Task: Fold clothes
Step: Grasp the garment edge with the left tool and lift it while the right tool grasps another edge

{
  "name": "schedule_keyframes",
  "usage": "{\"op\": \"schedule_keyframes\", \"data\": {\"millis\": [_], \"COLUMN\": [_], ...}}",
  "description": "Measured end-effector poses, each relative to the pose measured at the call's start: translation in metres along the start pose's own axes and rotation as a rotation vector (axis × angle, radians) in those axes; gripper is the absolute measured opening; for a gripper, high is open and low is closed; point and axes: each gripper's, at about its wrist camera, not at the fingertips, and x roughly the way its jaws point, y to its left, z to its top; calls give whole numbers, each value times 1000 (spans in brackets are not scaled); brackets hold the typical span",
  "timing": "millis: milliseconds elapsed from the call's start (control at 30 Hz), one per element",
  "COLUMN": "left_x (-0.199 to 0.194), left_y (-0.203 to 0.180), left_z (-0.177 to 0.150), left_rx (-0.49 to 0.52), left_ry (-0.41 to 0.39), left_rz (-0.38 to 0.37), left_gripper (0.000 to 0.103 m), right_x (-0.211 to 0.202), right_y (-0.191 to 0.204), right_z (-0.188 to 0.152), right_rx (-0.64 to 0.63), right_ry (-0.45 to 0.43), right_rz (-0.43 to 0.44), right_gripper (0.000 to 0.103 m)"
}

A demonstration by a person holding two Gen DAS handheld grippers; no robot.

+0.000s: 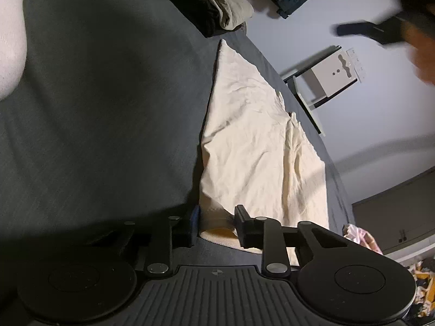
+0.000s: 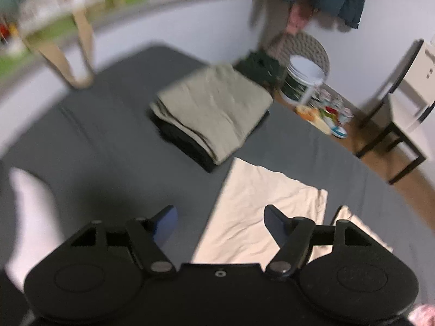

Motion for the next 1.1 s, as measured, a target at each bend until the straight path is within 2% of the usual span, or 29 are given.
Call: {"op": "schedule_keyframes", "data": {"millis": [100,200,367,433,500,700,867,933,1100], "left_x": [1,6,12,12,14,11,11,11,10], "left_y": [-3,-1,-4,0,3,14,11,11,9], "left_z": [0,0,-1,0,1,-2,-3,-3,-3], "left_rx": [25,4,12,-6,-25,-79,-74,-75,-66], "left_ry": [-3,25,21,21,27,29,19,14,4], "left_rz": [4,-40,-28,-26,-33,-56,-47,-43,-32], "left_gripper": [26,19,16,12,12,8,6,6,5], "right_x": [50,90,131,143,152,169,173,172,172], "right_y": [12,14,15,19,24,25,19,20,20], "right_z": [21,35,50,51,52,56,54,52,49], "right_rx": [-6,20,55,50,38,33,83,83,78], "right_ry": [82,134,177,191,199,201,194,177,153], "right_rz": [-74,-117,-148,-164,-182,-242,-199,-180,-176], "right_gripper": [62,55,50,43,42,28,18,8,2]}}
